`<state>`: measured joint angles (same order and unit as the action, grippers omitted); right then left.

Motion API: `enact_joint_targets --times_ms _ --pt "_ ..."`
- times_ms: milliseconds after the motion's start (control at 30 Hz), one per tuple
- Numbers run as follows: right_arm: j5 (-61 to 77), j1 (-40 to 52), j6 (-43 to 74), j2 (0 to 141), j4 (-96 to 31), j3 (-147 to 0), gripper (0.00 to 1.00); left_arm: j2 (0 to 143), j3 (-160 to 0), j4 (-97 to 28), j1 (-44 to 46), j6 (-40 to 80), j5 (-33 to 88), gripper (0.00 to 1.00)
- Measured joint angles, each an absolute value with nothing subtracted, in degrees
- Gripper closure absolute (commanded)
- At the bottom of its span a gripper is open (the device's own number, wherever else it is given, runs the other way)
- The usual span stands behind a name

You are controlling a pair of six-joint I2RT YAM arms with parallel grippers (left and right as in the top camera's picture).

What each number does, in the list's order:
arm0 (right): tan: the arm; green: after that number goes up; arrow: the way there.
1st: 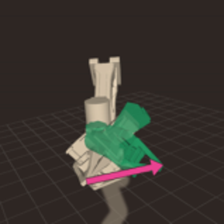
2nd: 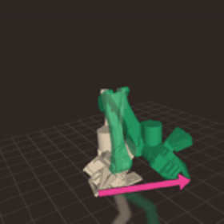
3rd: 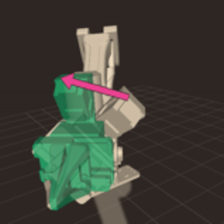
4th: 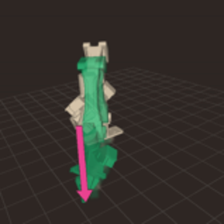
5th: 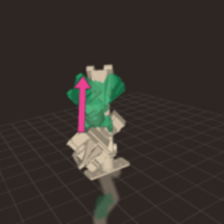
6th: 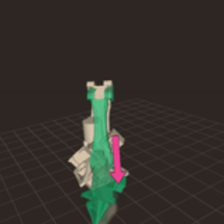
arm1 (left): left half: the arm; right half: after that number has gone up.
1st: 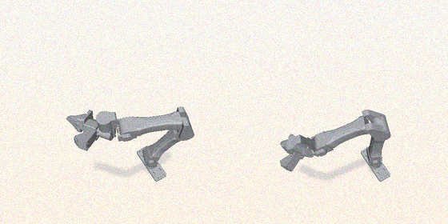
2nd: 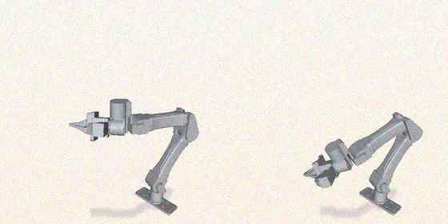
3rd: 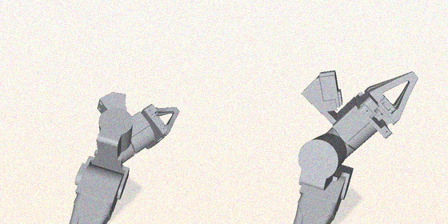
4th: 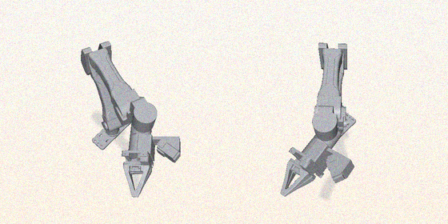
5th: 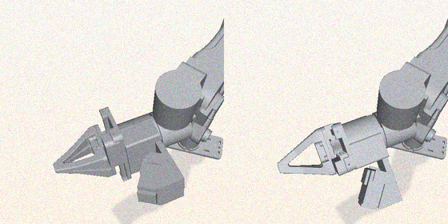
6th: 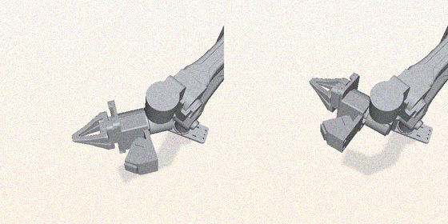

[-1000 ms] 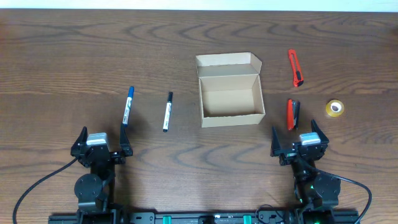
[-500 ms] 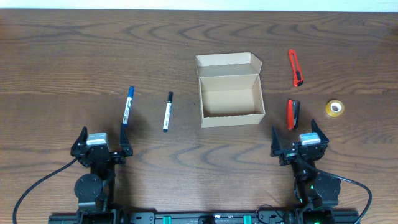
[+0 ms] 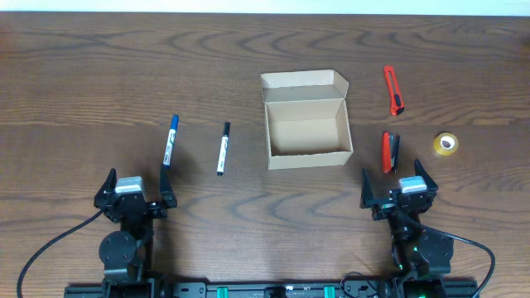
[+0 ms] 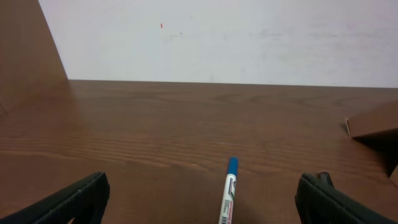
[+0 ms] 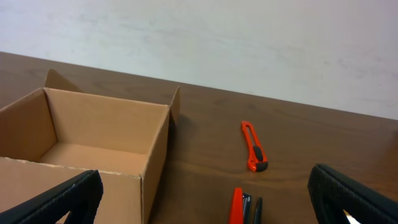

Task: Pack container

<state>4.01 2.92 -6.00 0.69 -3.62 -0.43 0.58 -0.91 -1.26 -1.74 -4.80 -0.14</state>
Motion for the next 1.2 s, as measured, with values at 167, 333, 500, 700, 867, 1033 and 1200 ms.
enact_joint_targets --times_ms 167,333,500,700,867,1033,1200 --pt "4.01 2.92 -6.0 0.69 -3.62 -0.43 0.01 0.58 -0.91 -1.26 -1.74 -4.8 -0.16 0.05" --pt "4.01 2.92 -6.0 0.69 -3.64 -0.43 0.01 0.58 -0.91 -1.26 -1.74 -4.8 -0.16 0.05" --pt "4.01 2.92 -6.0 0.69 -3.64 -0.43 0.01 0.58 -0.91 -1.26 -1.74 -4.8 -0.16 0.05" --pt "4.01 2.92 -6.0 0.69 -3.64 -0.43 0.01 0.58 -0.91 -1.26 -1.74 -4.82 -0.16 0.05" --pt "3.81 2.92 -6.0 0.69 -3.6 -0.4 0.01 0.58 -0.91 -1.26 -1.74 -4.82 -0.16 0.05" --pt "4.08 2.92 -5.58 0.69 -3.01 -0.4 0.01 0.58 -0.91 -1.26 -1.74 -4.8 -0.16 0.05" --pt "5.98 2.92 -5.37 0.69 -4.95 -1.19 0.01 0.58 -0.91 -1.26 -1.74 -4.8 -0.16 0.05"
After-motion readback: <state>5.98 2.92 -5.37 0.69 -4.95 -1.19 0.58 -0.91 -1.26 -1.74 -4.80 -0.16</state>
